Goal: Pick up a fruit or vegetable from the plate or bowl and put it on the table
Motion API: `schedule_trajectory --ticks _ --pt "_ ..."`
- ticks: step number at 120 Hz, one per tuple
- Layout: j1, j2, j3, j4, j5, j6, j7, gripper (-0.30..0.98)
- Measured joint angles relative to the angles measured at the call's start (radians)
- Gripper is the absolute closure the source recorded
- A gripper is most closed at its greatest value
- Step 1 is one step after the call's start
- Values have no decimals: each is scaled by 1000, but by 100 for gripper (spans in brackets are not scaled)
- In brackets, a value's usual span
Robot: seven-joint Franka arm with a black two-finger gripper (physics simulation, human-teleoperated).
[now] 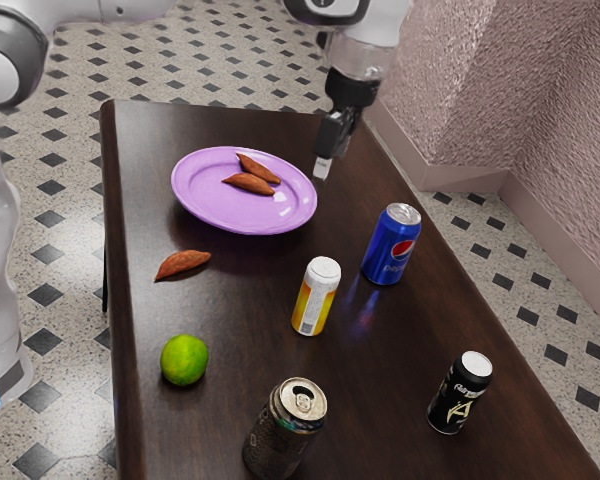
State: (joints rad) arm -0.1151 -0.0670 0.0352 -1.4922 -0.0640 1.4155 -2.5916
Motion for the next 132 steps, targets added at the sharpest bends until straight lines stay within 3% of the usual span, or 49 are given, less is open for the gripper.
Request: schedule_trajectory --ticks 16,31,56,62,70,80,97,132 --pt "25 -23 -2 2 0 -5 9 0" --pt "-102 -102 14 -1 50 -17 117 0" --pt "-106 -118 248 -19 17 -46 452 0" --pt "-124 -183 326 -163 0 -32 540 0" --pt "-83 -309 361 -391 -15 20 649 0" --pt "28 -318 371 -482 -45 68 783 0" --pt "65 -223 382 -452 -84 116 972 0" --pt "163 -141 371 -423 -137 186 1104 0"
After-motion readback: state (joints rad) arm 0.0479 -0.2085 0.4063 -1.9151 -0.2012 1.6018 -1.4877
